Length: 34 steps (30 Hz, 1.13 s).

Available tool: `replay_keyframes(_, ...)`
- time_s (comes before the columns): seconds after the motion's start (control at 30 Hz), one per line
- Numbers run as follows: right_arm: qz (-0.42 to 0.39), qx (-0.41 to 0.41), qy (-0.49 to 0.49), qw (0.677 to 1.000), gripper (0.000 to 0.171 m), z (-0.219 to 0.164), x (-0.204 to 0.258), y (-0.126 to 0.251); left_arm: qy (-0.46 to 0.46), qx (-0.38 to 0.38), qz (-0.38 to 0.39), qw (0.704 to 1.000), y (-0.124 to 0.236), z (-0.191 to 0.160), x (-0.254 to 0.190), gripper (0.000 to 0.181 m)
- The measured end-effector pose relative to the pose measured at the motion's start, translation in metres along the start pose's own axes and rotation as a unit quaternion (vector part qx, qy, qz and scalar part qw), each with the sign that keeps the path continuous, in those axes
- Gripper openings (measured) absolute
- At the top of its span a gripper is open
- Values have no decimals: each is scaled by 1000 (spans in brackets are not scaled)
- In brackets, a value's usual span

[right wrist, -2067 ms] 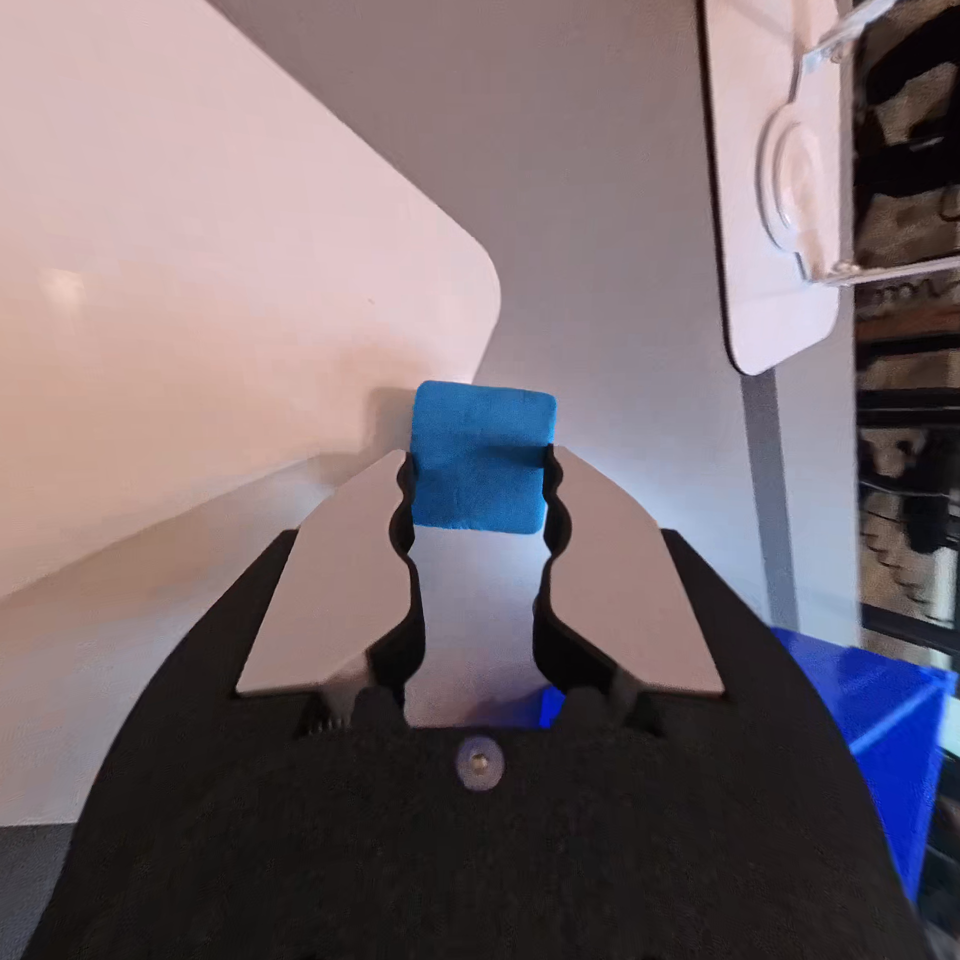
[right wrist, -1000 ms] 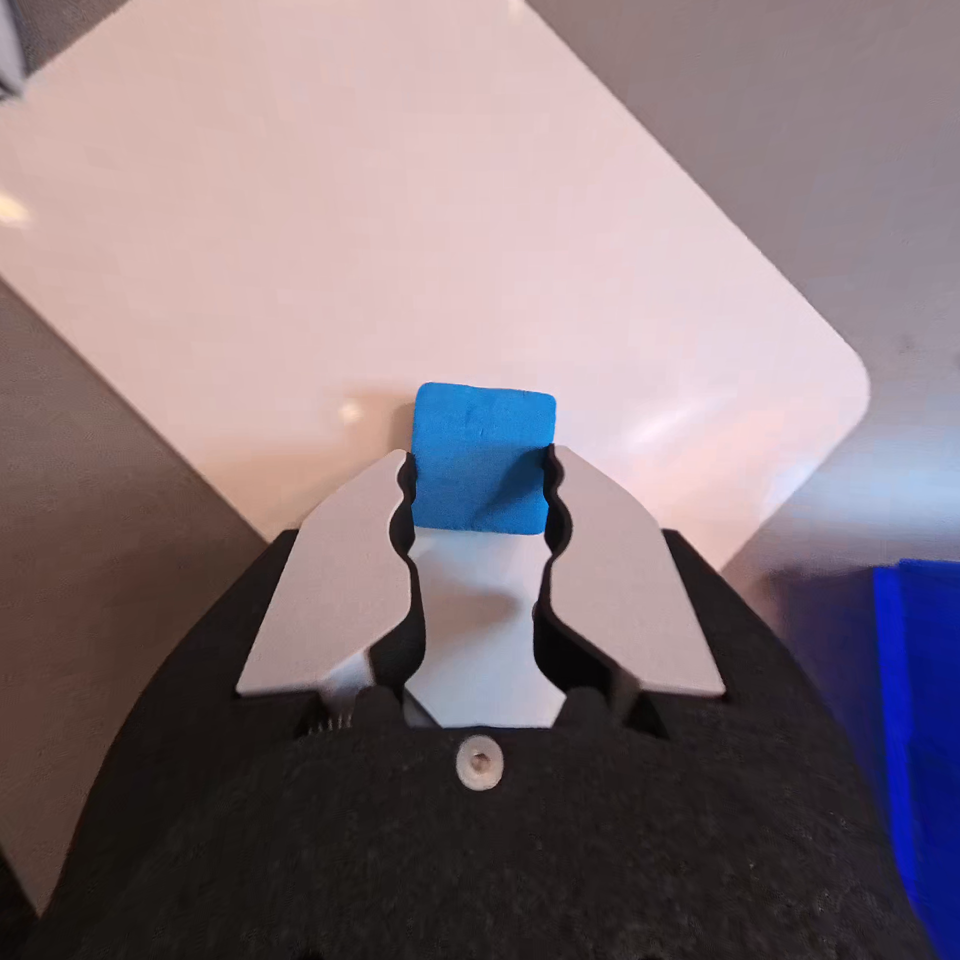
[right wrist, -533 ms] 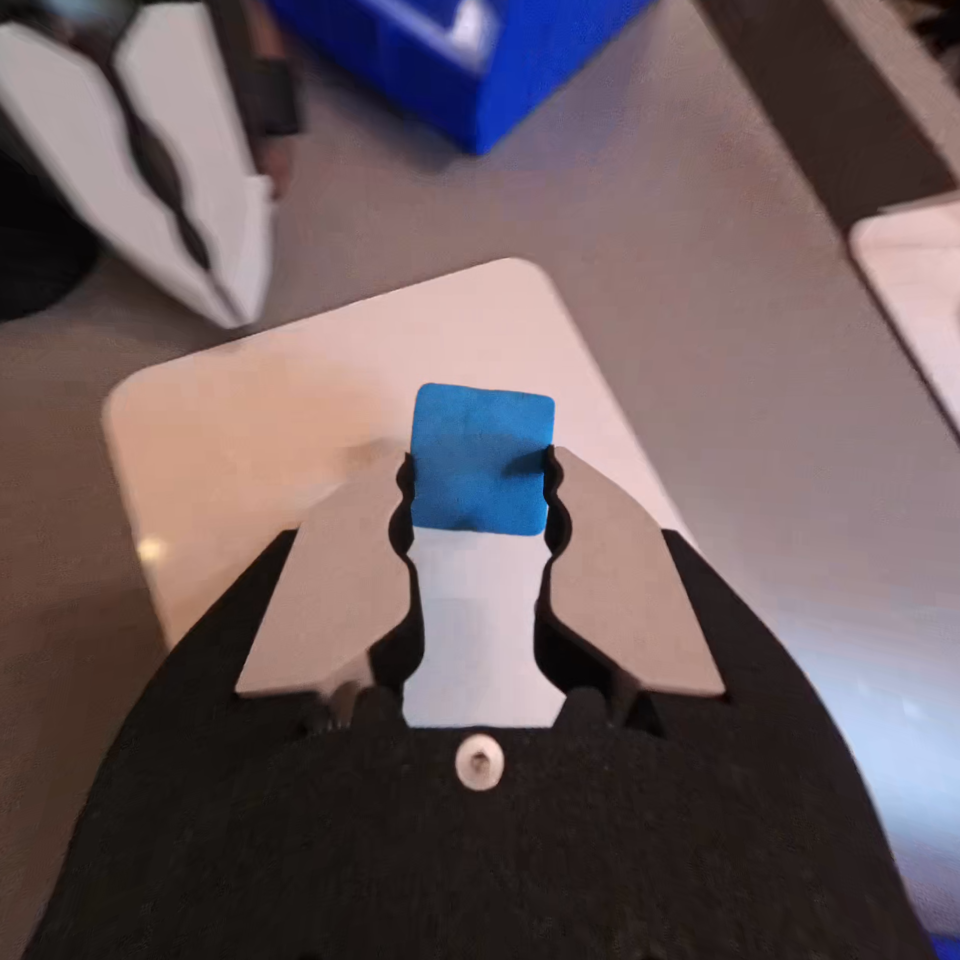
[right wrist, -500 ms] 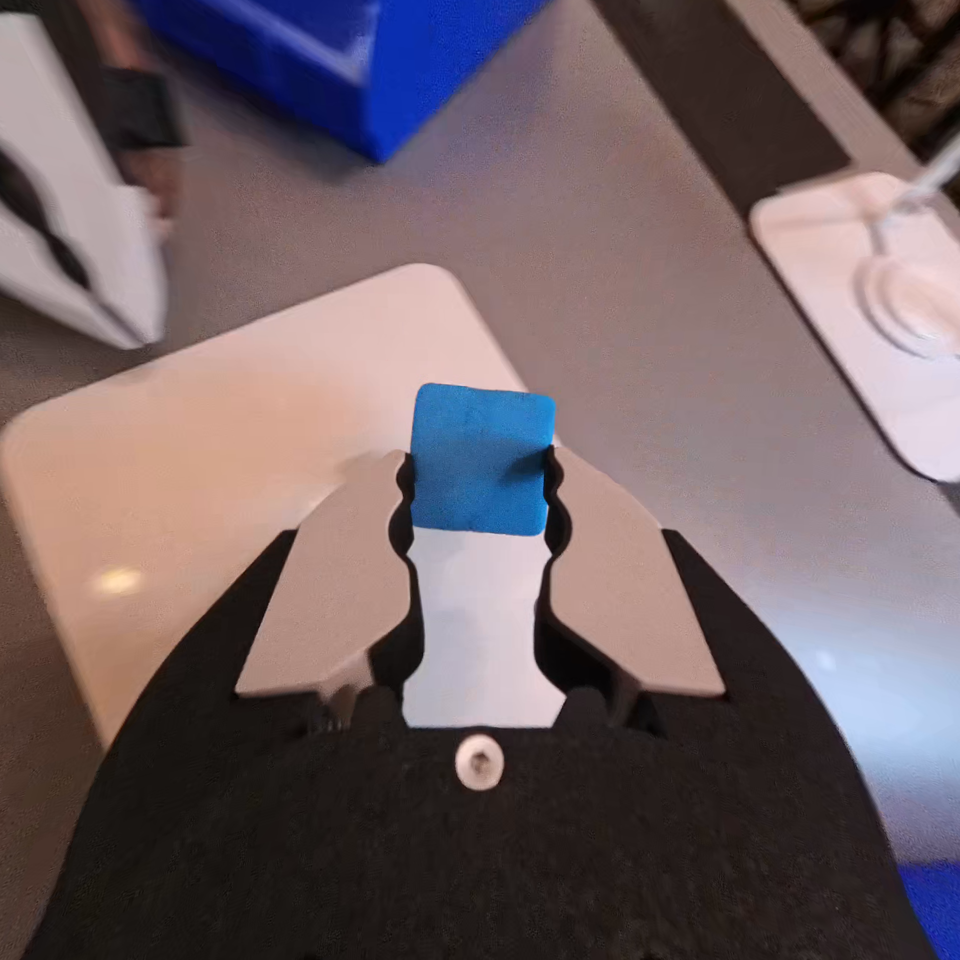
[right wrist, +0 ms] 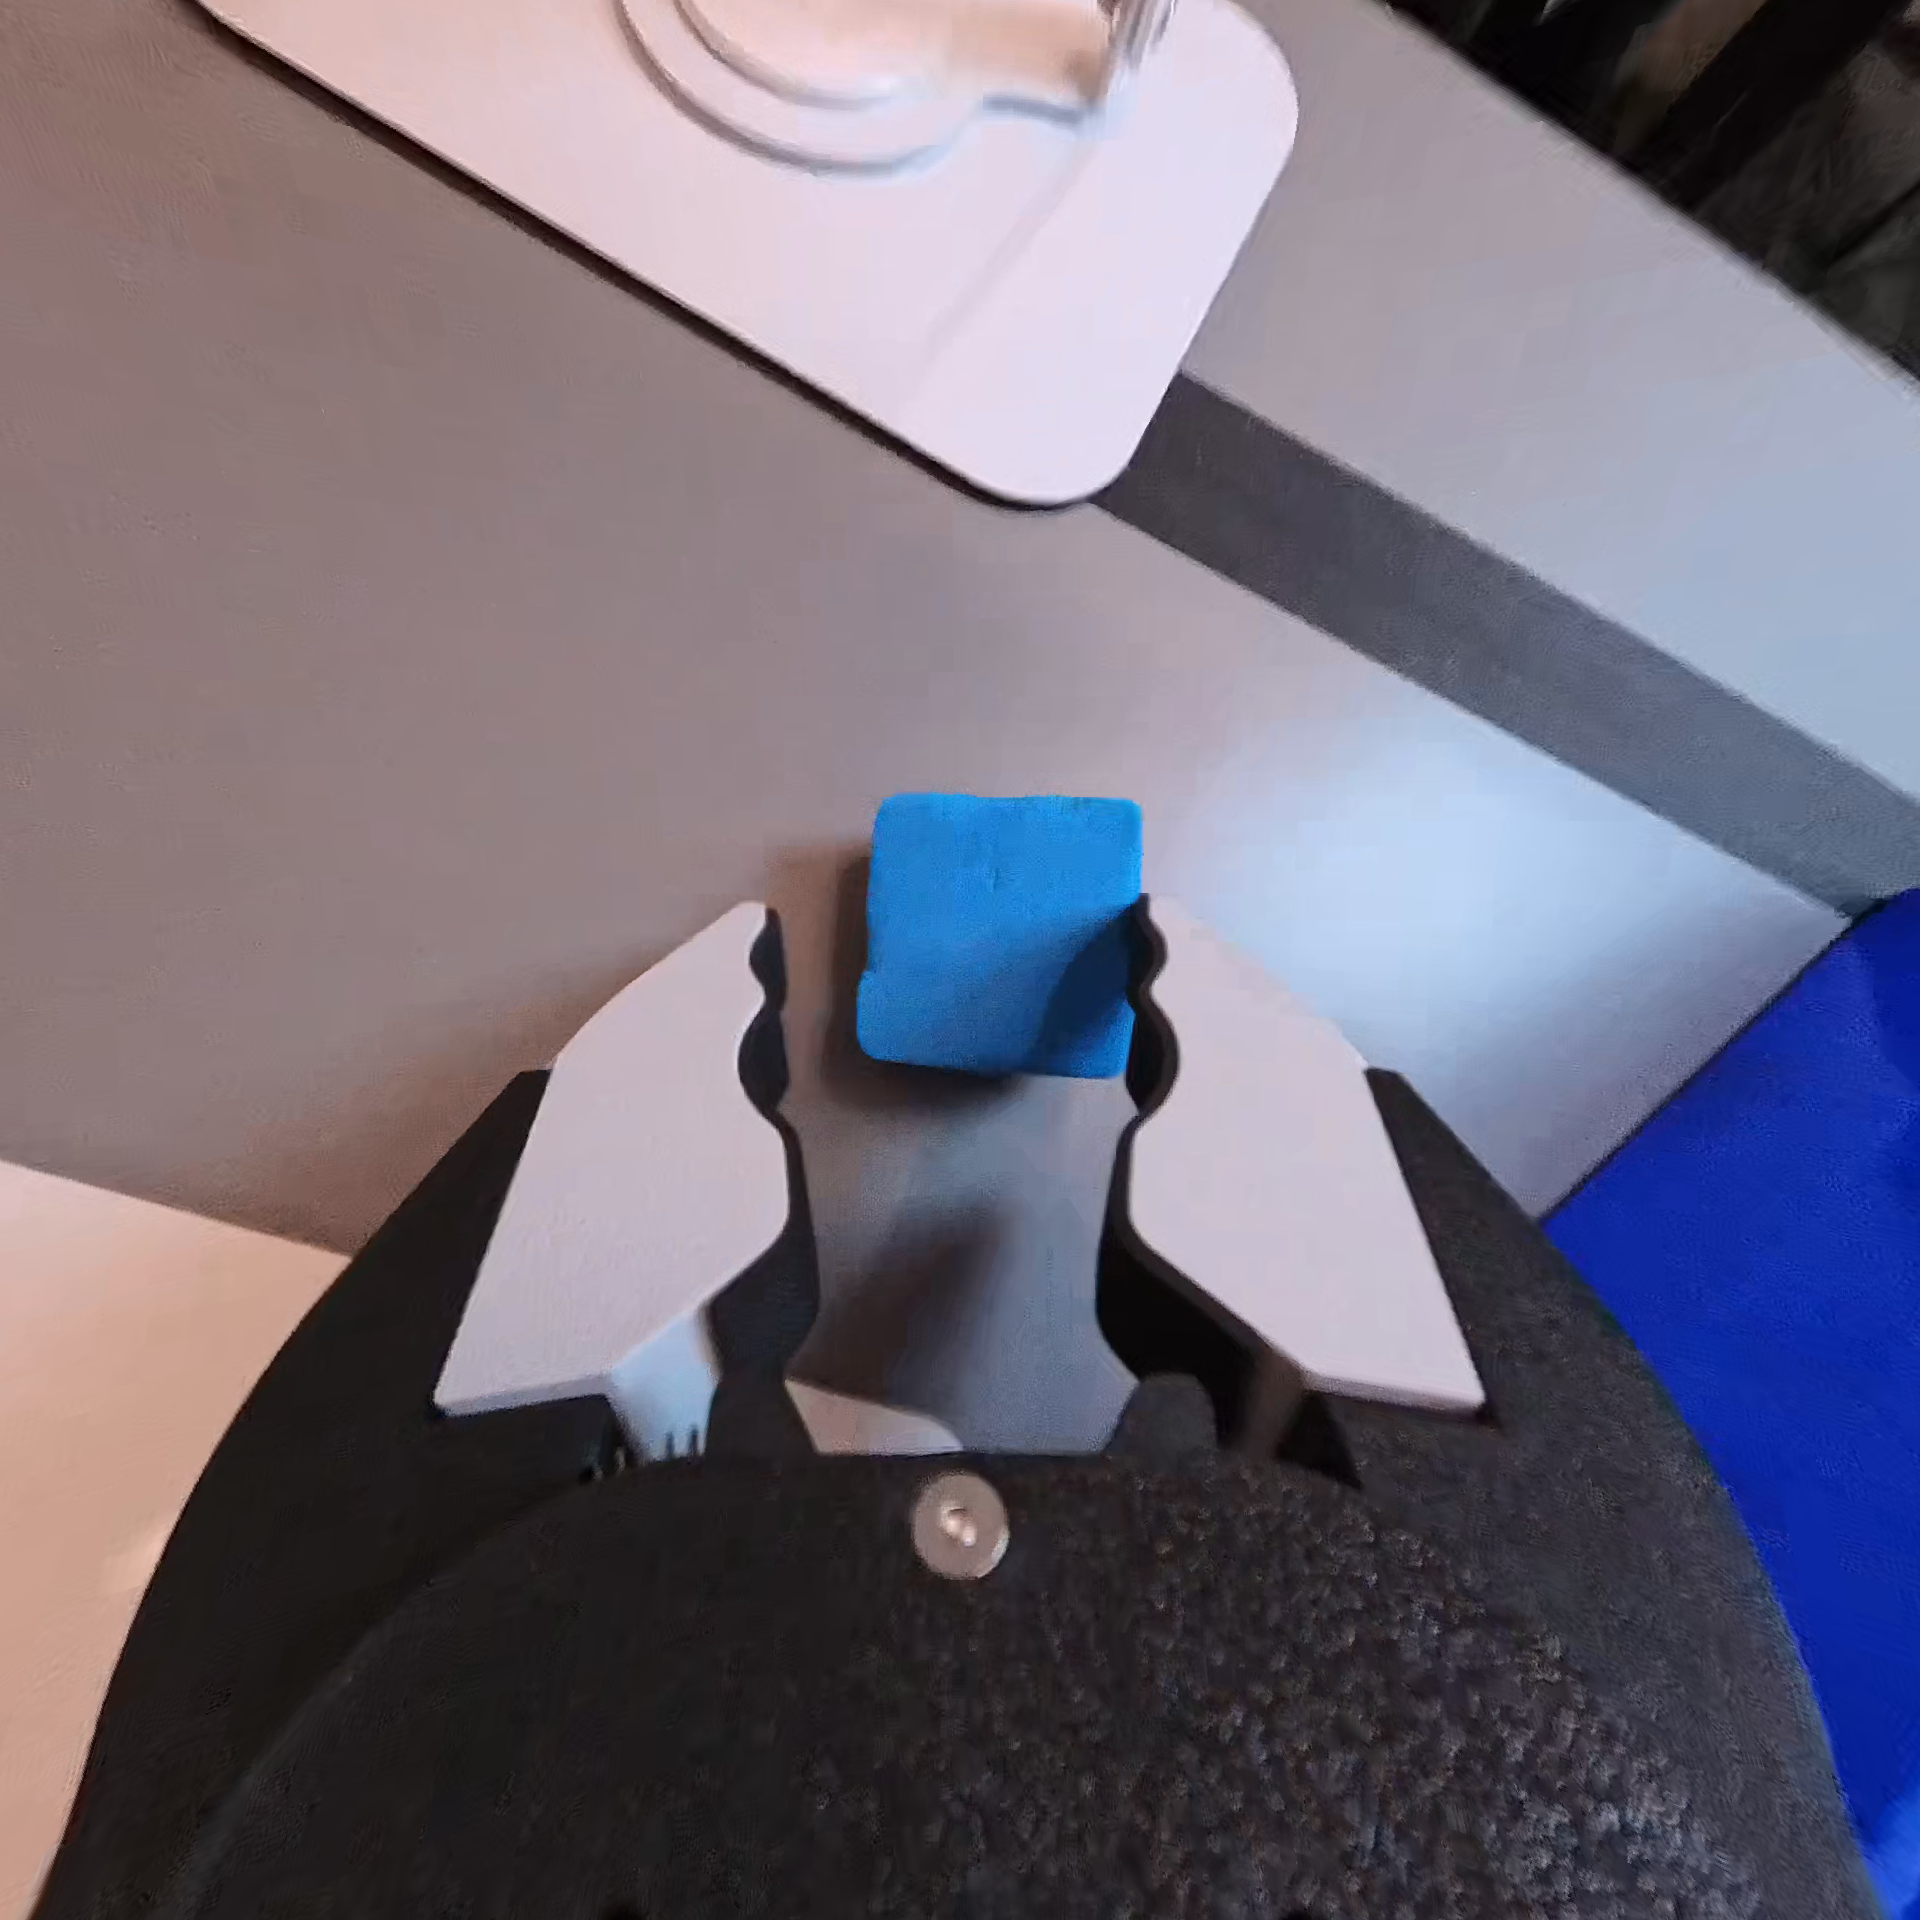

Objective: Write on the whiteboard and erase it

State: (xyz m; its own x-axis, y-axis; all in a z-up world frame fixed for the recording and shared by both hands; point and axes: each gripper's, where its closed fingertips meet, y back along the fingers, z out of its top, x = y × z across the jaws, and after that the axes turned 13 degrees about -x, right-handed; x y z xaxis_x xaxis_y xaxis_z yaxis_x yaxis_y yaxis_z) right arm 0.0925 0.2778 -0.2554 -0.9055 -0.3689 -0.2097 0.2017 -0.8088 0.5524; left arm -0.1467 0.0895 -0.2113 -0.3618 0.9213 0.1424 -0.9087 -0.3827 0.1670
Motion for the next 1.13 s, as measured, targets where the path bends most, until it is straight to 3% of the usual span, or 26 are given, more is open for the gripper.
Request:
replay_keyframes(0.13, 5, -167, 51, 985, 78, 55, 14, 44, 17, -20, 52, 998, -2, 11, 17, 0)
replay_keyframes(0.23, 3, -243, 80, 967, 88, 78, 28, 80, 40, -37, 90, 994, -6, 25, 33, 2)
replay_keyframes(0.27, 1, -256, 90, 962, 89, 81, 32, 88, 43, -43, 108, 992, -9, 32, 40, 15)
replay_keyframes(0.47, 15, -287, 85, 954, 86, 83, 54, 94, 32, -72, 186, 979, -38, 72, 69, 48)
replay_keyframes(0.53, 22, -278, 82, 957, 84, 78, 58, 85, 22, -84, 218, 972, -48, 83, 78, 51)
replay_keyframes(0.63, 18, -288, 70, 955, 73, 72, 57, 77, 15, -103, 268, 958, -59, 92, 92, 46)
replay_keyframes(0.77, 12, -306, 45, 951, 51, 62, 53, 71, 2, -94, 337, 937, -62, 74, 115, 31)
replay_keyframes(0.97, 26, -360, -8, 933, 21, 72, 56, 84, 17, -72, 349, 934, -48, 43, 115, 15)
replay_keyframes(1.03, 31, -370, -10, 928, 17, 74, 61, 87, 11, -75, 355, 932, -42, 45, 113, 1)
replay_keyframes(1.13, 34, -376, -7, 926, 11, 73, 68, 90, 19, -83, 366, 927, -39, 47, 115, 0)
